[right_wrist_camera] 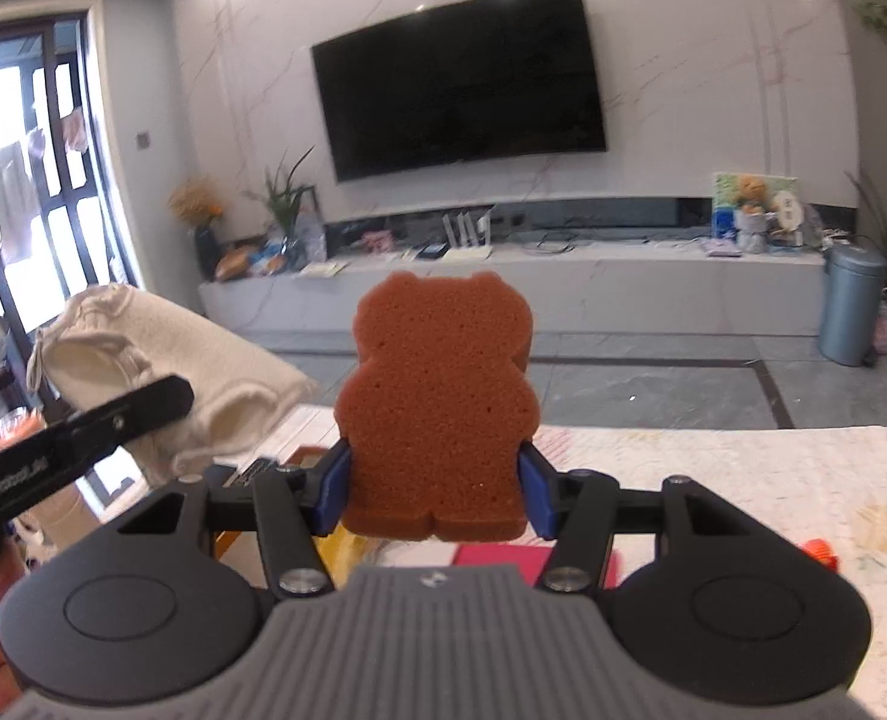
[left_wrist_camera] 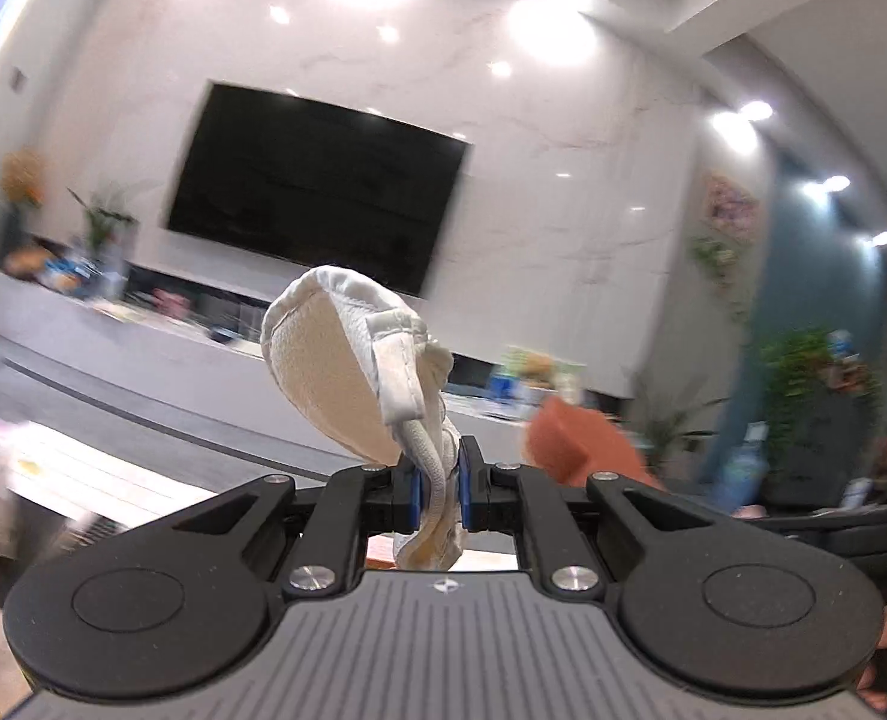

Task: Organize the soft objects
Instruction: 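Lower the brown sponge bear into the orange box with the right gripper while the left carries the cloth bag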

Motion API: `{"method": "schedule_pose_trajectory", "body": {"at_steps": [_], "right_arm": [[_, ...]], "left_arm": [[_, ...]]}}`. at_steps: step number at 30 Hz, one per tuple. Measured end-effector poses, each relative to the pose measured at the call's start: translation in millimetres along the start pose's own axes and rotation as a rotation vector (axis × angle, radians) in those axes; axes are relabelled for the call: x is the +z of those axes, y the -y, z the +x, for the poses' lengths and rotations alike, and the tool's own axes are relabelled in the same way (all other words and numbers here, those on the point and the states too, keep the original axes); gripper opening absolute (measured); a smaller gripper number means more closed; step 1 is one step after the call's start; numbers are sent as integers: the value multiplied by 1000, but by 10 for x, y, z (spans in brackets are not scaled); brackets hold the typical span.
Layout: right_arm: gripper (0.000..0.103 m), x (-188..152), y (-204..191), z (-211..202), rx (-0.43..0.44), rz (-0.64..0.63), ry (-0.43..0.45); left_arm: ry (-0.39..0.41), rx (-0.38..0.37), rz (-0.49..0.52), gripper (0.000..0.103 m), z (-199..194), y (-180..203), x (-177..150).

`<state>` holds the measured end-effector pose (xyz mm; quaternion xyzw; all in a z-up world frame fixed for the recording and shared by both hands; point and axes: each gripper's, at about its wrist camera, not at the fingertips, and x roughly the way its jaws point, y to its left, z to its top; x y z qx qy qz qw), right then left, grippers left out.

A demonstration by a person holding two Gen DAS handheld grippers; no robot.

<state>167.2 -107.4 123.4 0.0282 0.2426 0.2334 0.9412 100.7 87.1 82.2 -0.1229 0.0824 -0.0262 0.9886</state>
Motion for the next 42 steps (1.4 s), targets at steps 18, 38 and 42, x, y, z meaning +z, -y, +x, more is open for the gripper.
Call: {"method": "schedule_pose_trajectory", "body": {"at_steps": [18,38,42], "right_arm": [[56,-430,-307,1542,3,52,-239],[56,-843,-610,1880,-188,-220,-342],[56,-892,-693,1912,-243,-292,-340]], "left_arm": [[-212,6,-295,12,573,-1211,-421],[-255,1,-325,12,609,-1263,-503],[-256,4,-330,12,600,-1277,-510]]}}
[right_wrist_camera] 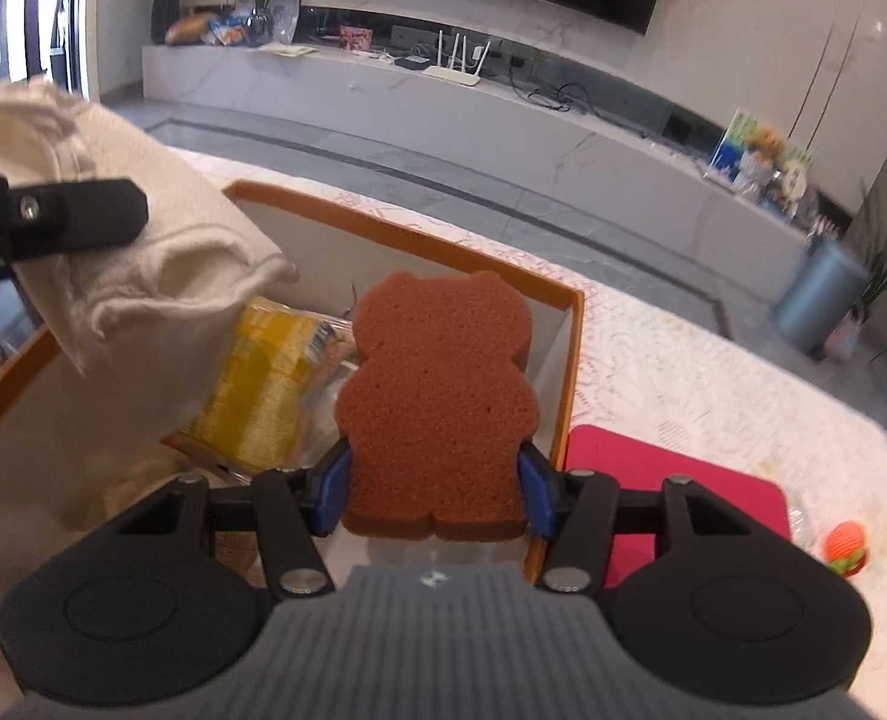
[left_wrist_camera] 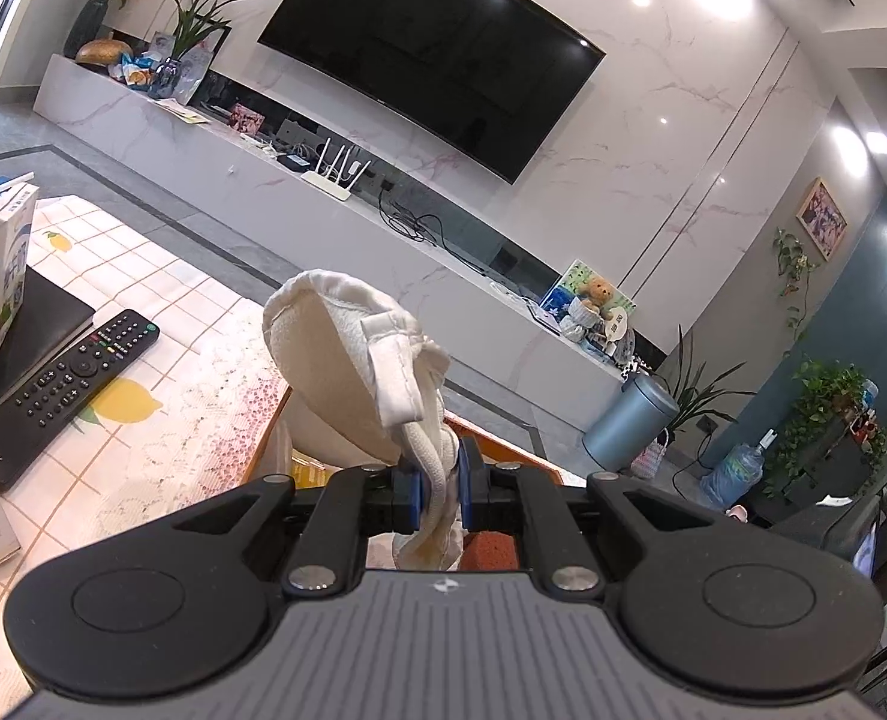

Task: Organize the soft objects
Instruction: 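Lower the brown sponge bear into the orange box with the right gripper while the left carries the cloth bag, then open the right gripper to release the bear while the left lowers the white cloth bag into the box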

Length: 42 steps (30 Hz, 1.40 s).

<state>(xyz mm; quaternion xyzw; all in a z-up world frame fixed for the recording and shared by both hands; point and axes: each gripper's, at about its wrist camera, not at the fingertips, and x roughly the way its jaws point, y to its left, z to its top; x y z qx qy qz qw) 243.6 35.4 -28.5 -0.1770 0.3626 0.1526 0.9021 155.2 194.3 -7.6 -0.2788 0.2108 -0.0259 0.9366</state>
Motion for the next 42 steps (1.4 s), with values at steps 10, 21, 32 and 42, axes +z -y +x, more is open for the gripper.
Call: {"method": "schedule_pose_trajectory", "body": {"at_steps": [10,21,32,42], "right_arm": [[60,-6,-75,45,-43,-82,-11],[97,9,-182,-164,-86,-117,52],[100,29,201,-448,-103,-33,66],[100,-65,341,-638,-138,-63,75]], "left_arm": [[20,10,29,12,-10,-16,-26],[28,-25,25,12,-17,37,-10],[1,-125,-70,12,46,24,-36],[-53,-89,164,15,309,607,-282]]}}
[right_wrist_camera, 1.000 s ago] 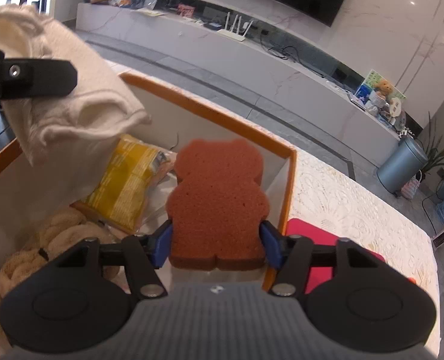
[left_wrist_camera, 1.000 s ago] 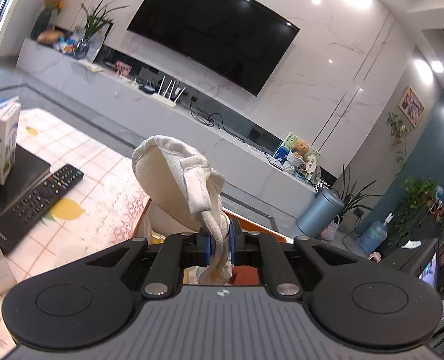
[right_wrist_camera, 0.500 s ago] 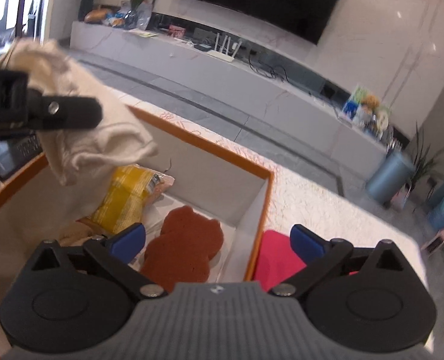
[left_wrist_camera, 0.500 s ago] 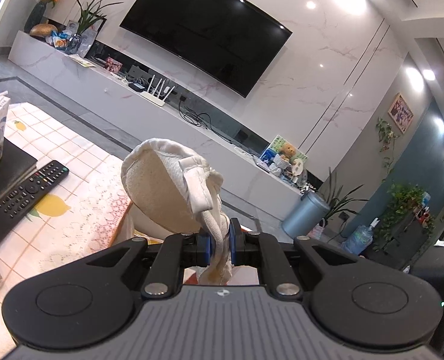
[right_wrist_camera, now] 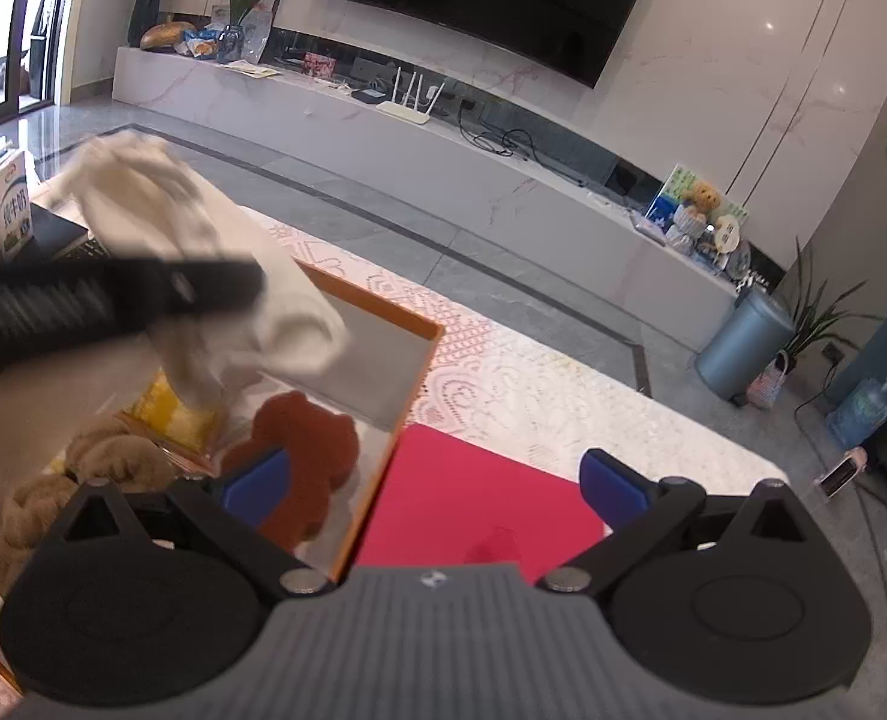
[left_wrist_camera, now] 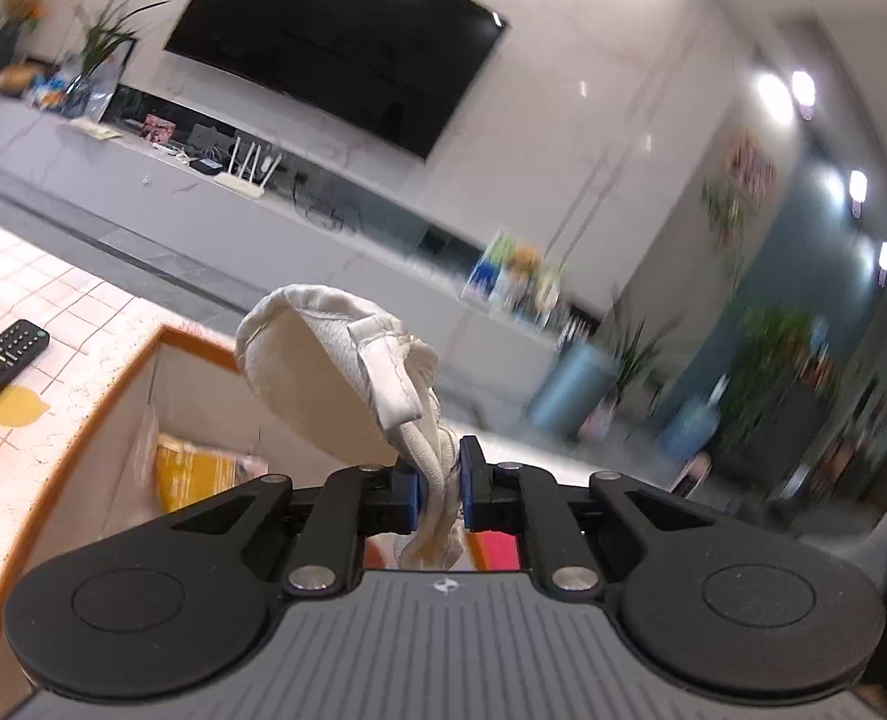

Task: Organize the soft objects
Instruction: 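Open the right gripper to release the bear while the left lowers the white cloth bag into the box, then open the left gripper over the box and move both grippers back to the table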

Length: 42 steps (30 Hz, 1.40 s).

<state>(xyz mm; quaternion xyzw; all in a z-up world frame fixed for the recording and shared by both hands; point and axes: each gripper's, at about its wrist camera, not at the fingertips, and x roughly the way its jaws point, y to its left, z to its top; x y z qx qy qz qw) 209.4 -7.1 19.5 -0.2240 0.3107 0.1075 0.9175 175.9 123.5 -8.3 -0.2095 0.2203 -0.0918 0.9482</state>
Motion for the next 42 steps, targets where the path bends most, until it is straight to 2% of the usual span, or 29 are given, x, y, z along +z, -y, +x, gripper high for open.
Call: {"method": "schedule_pose_trajectory", "body": {"at_steps": [2,5,10,12,14,20,23,26,28,30,32,35,40,42], "right_arm": [[100,-44,22,-11,-4,4,-6],[100,-126,25,5,-6,8,-25],[100,-267,68,32,14,34,-44],[100,-293,82,43,11,30,-47],[100,-298,111,40,11,43,-48],[100,-299,197,-25,28,88,-36],[100,-301,233,-76,55,135,-42],[100,-304,250,-149,101,171,-40],[100,-288,231,-183,105,174,-39],[100,-291,203,-225,120,170,-34],[100,-277,211,-254,144,183,-31],[100,-249,201,-286,169,204,-32],[100,-198,169,-287,163,217,-31],[100,-182,155,-294,165,215,-35]], "left_arm": [[-56,37,42,16,115,96,-86],[-118,0,22,16,223,75,-158],[-150,26,80,19,224,98,-220],[-167,21,115,30,211,140,-221],[-143,27,145,52,176,178,-213],[-92,18,148,75,88,253,-191],[-52,-40,103,83,16,210,-157],[-13,-36,74,85,-71,184,-79],[28,1,60,86,-136,181,-34],[69,43,-15,86,-187,119,33],[59,30,-99,86,-223,-1,106],[33,-17,-170,87,-264,-166,200],[-18,-2,-218,87,-266,-326,260],[-35,-17,-241,87,-257,-379,266]]}}
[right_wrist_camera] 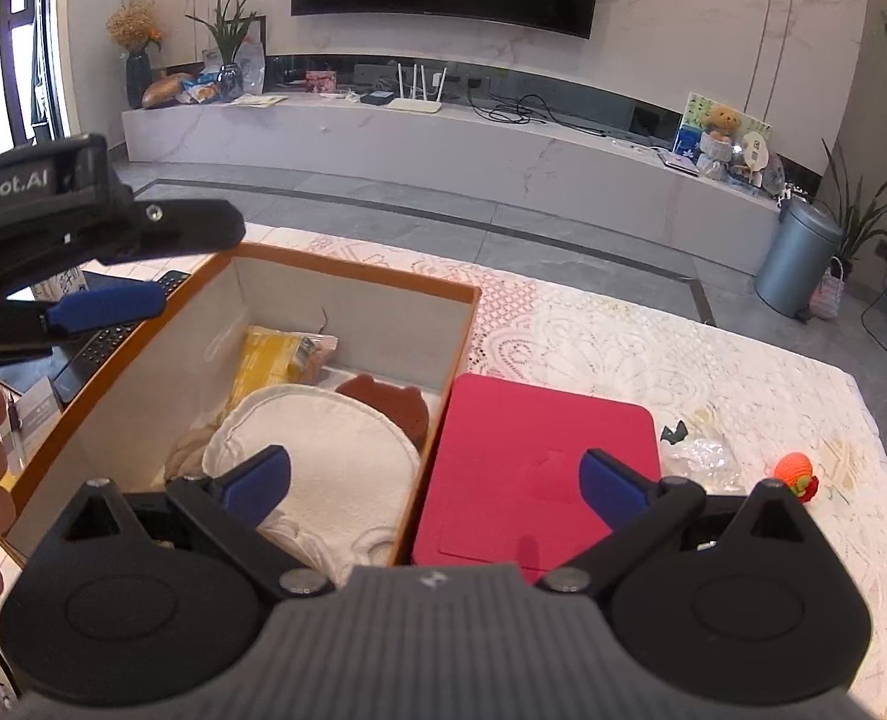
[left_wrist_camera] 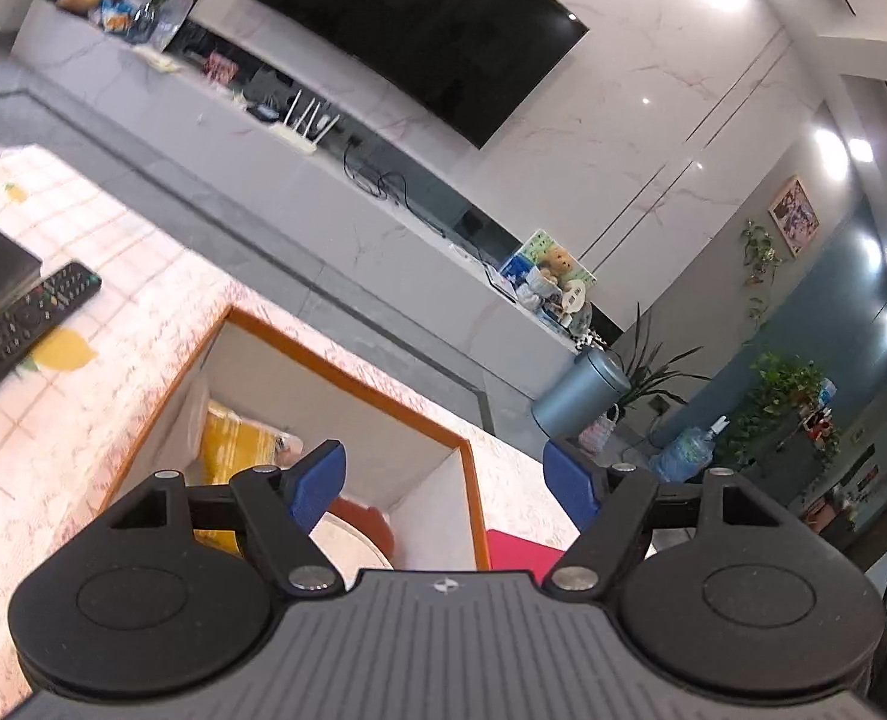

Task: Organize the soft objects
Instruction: 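Open the left gripper over the box and move both grippers back to the table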

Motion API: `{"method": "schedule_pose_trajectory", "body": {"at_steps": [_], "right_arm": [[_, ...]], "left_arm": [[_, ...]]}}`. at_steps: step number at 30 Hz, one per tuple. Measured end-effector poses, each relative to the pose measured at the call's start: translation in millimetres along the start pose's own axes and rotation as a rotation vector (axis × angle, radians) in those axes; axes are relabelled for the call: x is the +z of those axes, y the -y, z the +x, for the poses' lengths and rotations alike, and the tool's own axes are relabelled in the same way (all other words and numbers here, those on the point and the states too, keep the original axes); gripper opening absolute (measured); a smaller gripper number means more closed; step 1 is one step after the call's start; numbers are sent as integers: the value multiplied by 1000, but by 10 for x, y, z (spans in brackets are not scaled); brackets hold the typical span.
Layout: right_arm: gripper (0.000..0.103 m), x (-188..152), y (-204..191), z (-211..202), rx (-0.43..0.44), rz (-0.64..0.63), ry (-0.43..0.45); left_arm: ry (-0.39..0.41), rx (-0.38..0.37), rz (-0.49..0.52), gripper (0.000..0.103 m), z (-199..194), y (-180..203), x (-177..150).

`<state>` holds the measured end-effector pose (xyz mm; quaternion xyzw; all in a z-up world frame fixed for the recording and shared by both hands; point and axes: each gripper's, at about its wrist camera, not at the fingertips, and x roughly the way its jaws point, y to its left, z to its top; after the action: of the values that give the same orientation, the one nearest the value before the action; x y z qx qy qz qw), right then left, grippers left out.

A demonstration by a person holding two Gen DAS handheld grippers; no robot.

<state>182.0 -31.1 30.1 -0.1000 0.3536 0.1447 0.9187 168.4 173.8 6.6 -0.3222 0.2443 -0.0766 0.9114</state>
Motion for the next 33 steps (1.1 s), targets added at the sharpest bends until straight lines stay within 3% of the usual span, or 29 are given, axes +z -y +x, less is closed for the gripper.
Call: {"method": "schedule_pose_trajectory", "body": {"at_steps": [5,10,19,21,26,30,33], "right_arm": [[100,12,2,-44,-10,-8,1],[100,42,93,-141,-21,17,11],[100,25,422,-567,-24,86,61],[100,5,544,-708,-39,87,74],[100,-124,969,-1075,-121,62,118],[100,-368,1428,-1303,-203,68,153],[100,-562,1909,-1341,-205,173,132]], "left_arm": [[-44,-61,4,87,-4,-105,61],[-23,73,23,86,-81,-29,45],[-22,92,176,86,-313,459,-141],[-7,37,195,86,-380,630,-265],[-95,-58,310,86,-396,1253,-692],[-162,-84,389,86,-301,1682,-1090],[-154,-83,505,86,-130,1962,-1394]]}}
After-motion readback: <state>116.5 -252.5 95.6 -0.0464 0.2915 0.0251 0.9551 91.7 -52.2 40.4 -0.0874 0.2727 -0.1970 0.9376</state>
